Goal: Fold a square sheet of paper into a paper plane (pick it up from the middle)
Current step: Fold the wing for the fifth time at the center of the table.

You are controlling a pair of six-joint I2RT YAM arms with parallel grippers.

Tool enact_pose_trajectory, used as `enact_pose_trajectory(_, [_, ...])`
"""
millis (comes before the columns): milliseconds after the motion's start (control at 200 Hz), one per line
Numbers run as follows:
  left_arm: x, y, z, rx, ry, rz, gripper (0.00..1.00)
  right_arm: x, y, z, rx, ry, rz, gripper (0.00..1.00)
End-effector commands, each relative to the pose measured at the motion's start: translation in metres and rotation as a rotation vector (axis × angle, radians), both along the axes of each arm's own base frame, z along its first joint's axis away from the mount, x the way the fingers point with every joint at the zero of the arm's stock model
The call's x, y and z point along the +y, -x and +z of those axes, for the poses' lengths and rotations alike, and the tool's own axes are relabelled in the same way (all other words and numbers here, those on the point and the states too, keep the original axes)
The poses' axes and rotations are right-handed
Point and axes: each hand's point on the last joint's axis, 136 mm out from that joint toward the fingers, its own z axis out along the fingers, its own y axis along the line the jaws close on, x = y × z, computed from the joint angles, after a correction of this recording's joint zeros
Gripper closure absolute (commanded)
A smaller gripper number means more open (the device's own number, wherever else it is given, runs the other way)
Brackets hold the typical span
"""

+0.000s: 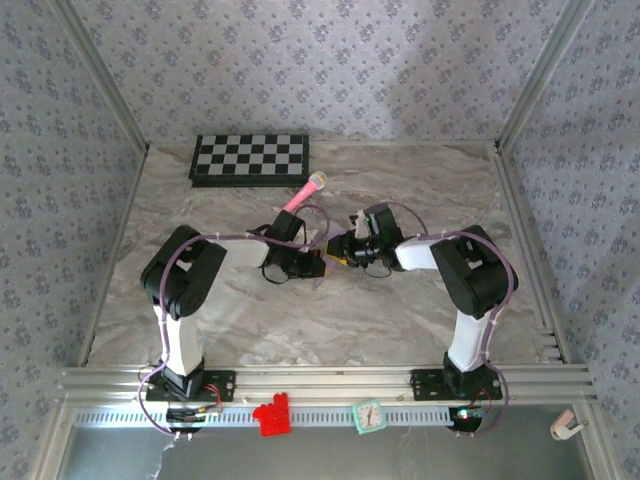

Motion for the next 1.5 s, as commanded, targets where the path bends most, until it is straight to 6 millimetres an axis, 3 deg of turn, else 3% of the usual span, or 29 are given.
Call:
enact_pose_trajectory(0, [0.013,0.013,-0.026,0.093,-0.064,0.017,0.95,0.0,0.006,0.014,-0.048,-0.013,0.025,0.67])
enact_pose_trajectory(255, [0.014,0.013,-0.027,0.118,-0.049,0.03,0.96,0.001,0.008,-0.006,0.001,0.002,0.022,0.7])
enact_pose_trajectory(620, [0.013,0.012,-0.026,0.127,-0.044,0.031,0.94,0.007,0.005,-0.016,0.035,0.012,0.039,0.71])
enact_pose_trajectory(1024, [0.013,0.013,-0.021,0.123,-0.04,0.033,0.89,-0.004,0.009,-0.034,0.082,0.086,0.013,0.71])
enact_pose_trajectory(1239, [0.013,0.013,-0.01,0.11,-0.03,0.035,0.86,-0.006,0.01,-0.04,0.097,0.112,0.014,0.71])
enact_pose_trajectory(1494, [0.028,0.013,0.021,0.048,-0.077,0.067,0.74,-0.004,0.011,-0.041,0.104,0.116,0.029,0.71])
